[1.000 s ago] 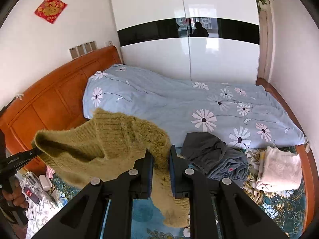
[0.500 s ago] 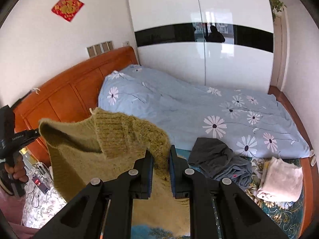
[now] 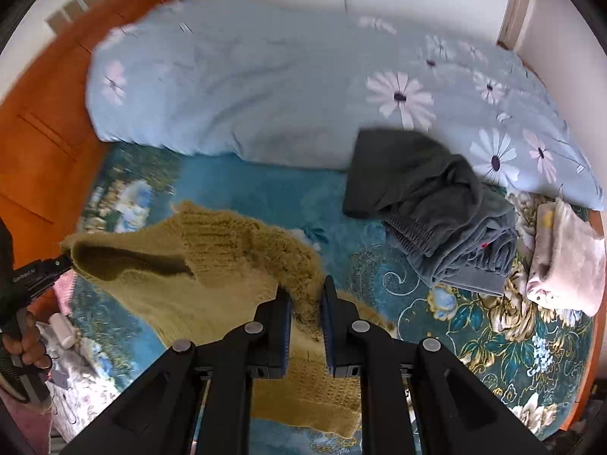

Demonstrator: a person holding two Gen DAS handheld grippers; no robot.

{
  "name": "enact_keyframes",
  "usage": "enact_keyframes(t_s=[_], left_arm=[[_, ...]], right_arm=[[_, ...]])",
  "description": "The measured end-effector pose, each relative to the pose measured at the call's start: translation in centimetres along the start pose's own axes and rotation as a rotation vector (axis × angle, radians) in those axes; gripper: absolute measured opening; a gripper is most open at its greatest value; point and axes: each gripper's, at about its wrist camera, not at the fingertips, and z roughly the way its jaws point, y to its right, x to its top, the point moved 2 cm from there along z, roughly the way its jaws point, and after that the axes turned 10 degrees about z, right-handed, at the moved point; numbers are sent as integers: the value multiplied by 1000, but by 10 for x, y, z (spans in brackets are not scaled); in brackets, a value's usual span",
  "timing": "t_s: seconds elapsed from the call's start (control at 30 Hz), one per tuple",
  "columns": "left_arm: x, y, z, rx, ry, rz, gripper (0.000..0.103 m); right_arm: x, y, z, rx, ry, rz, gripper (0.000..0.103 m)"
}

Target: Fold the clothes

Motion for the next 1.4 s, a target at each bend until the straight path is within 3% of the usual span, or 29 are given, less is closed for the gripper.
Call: enact_keyframes(t_s=[0.27,0.4,0.57,0.67,0.87,1.1,1.27,1.4], left_arm=[[77,-14,52,22,-18,-9,8],[87,-23,66,0,-6,-38,8],[41,-51,84,4,-62,-74,8],[-8,-72,87,-20,-88,-132,8],[-105,-98,99,19,-190,-205,8],[-169,-118,111,59,-299,-345,13],[-204,-135,111,47,-356,-501,13],[-223,-134,114,44,-387,-559,21]], right_arm=[[78,-27,50,-98,-20,-24,15],[99,-35,65,-111,4,-13,15],[63,-32,98,-149,-25,-68,15],[17,-18,116,-153,-68,-64,15],[-84,14,142,-183,-193,-63,15],[-160,44,158,-234,-281,-43,17],[-180,86,149,-243,-283,77,19],[-192,123,146,-167,-296,273,24]])
